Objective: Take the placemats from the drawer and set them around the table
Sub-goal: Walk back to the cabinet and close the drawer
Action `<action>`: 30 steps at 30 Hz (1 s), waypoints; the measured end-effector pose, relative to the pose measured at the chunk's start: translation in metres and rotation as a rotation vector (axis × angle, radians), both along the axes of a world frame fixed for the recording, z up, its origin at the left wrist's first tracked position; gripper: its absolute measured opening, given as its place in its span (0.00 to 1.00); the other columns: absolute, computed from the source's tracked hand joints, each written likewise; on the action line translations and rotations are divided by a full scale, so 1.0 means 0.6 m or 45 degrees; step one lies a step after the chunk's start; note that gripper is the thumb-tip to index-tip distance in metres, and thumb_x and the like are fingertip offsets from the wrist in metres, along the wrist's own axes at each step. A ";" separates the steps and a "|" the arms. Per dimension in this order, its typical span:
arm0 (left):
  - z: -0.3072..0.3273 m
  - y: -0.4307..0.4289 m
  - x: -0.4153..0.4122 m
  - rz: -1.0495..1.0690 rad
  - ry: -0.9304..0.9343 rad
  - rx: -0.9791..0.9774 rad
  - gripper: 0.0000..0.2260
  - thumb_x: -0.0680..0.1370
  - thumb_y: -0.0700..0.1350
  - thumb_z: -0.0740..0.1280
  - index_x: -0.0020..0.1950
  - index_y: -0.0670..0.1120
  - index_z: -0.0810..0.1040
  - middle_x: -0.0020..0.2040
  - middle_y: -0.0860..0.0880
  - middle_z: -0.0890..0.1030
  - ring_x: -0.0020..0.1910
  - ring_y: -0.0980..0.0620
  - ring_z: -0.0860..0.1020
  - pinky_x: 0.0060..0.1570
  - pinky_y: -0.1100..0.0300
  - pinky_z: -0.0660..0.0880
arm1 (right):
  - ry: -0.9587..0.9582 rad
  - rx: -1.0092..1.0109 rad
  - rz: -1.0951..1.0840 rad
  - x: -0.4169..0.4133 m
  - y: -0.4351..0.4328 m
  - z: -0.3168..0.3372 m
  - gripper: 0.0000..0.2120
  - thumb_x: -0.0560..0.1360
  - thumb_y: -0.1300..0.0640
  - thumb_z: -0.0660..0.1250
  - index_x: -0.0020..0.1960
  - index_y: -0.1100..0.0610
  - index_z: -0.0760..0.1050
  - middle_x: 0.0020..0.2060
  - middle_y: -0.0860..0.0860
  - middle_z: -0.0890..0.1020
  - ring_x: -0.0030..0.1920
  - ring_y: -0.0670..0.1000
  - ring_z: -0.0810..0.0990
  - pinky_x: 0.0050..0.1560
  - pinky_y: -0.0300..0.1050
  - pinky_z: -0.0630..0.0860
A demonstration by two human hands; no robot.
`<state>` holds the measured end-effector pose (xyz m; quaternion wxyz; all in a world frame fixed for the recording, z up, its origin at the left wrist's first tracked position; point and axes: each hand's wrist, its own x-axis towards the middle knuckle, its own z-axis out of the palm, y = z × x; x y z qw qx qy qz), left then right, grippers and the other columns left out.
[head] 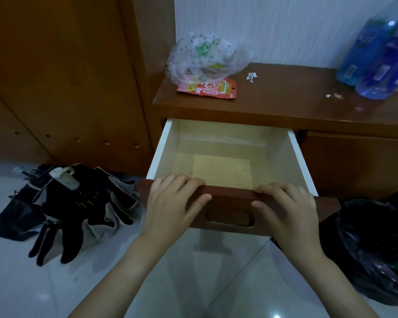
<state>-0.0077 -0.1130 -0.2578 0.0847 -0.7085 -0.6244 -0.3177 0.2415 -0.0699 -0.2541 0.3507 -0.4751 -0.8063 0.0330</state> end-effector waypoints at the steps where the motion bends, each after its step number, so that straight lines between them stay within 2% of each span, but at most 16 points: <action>1: 0.001 0.006 -0.001 0.002 -0.002 0.002 0.16 0.79 0.60 0.61 0.55 0.51 0.80 0.47 0.54 0.80 0.49 0.54 0.75 0.49 0.61 0.62 | 0.003 -0.008 0.000 -0.001 0.007 -0.001 0.14 0.75 0.42 0.63 0.53 0.49 0.79 0.46 0.46 0.78 0.46 0.50 0.74 0.49 0.45 0.64; 6: 0.006 0.041 -0.007 0.001 -0.006 -0.020 0.17 0.79 0.60 0.60 0.55 0.51 0.80 0.47 0.55 0.80 0.48 0.54 0.76 0.48 0.60 0.63 | 0.045 -0.045 -0.015 -0.009 0.041 0.001 0.15 0.75 0.39 0.62 0.54 0.46 0.79 0.46 0.42 0.77 0.48 0.45 0.72 0.52 0.43 0.63; 10: 0.016 0.074 -0.013 0.017 -0.030 -0.114 0.20 0.78 0.63 0.58 0.57 0.52 0.79 0.49 0.55 0.80 0.51 0.53 0.76 0.51 0.59 0.65 | 0.068 -0.055 -0.026 -0.016 0.074 0.005 0.13 0.75 0.41 0.67 0.54 0.47 0.79 0.45 0.42 0.77 0.48 0.45 0.72 0.53 0.44 0.64; 12: 0.030 0.093 -0.016 0.003 -0.108 -0.142 0.22 0.77 0.64 0.57 0.63 0.52 0.77 0.56 0.55 0.79 0.58 0.54 0.74 0.57 0.58 0.67 | 0.081 -0.067 -0.026 -0.020 0.089 0.007 0.13 0.74 0.42 0.65 0.54 0.46 0.79 0.46 0.43 0.77 0.49 0.44 0.72 0.54 0.44 0.63; 14: 0.049 0.120 -0.023 -0.017 -0.124 -0.157 0.25 0.78 0.63 0.58 0.71 0.53 0.71 0.67 0.55 0.74 0.68 0.55 0.69 0.67 0.55 0.65 | 0.100 -0.073 -0.025 -0.023 0.103 0.010 0.13 0.73 0.42 0.65 0.54 0.46 0.80 0.45 0.42 0.77 0.49 0.44 0.72 0.55 0.45 0.64; 17: 0.081 0.171 -0.035 -0.012 -0.007 -0.185 0.28 0.80 0.61 0.57 0.78 0.53 0.59 0.78 0.54 0.60 0.77 0.55 0.56 0.76 0.56 0.51 | 0.106 -0.086 -0.036 -0.030 0.114 0.014 0.14 0.73 0.41 0.64 0.54 0.46 0.80 0.46 0.42 0.77 0.49 0.44 0.73 0.57 0.49 0.67; 20: 0.098 0.223 -0.044 0.028 0.068 -0.224 0.31 0.80 0.62 0.55 0.80 0.52 0.52 0.80 0.53 0.53 0.78 0.54 0.49 0.76 0.55 0.44 | 0.122 -0.118 -0.068 -0.032 0.122 0.017 0.20 0.71 0.39 0.65 0.59 0.47 0.78 0.50 0.43 0.78 0.54 0.47 0.75 0.60 0.54 0.71; 23: 0.099 0.264 -0.046 0.070 0.174 -0.288 0.34 0.79 0.65 0.53 0.80 0.50 0.50 0.80 0.52 0.49 0.79 0.54 0.45 0.76 0.53 0.41 | 0.181 -0.186 -0.178 -0.031 0.132 0.020 0.35 0.68 0.39 0.72 0.72 0.45 0.68 0.66 0.44 0.74 0.69 0.48 0.69 0.68 0.55 0.70; 26: 0.094 0.282 -0.045 0.089 0.256 -0.335 0.35 0.79 0.67 0.52 0.80 0.50 0.50 0.80 0.52 0.51 0.79 0.53 0.45 0.77 0.52 0.41 | 0.200 -0.194 -0.244 -0.030 0.140 0.024 0.44 0.65 0.37 0.74 0.76 0.46 0.61 0.73 0.45 0.67 0.75 0.47 0.61 0.71 0.55 0.66; 30: 0.087 0.283 -0.048 0.073 0.242 -0.273 0.34 0.78 0.67 0.53 0.79 0.50 0.54 0.80 0.52 0.55 0.78 0.53 0.49 0.77 0.52 0.44 | 0.178 -0.189 -0.240 -0.037 0.159 0.026 0.46 0.66 0.37 0.74 0.77 0.49 0.59 0.75 0.45 0.64 0.77 0.45 0.55 0.73 0.52 0.63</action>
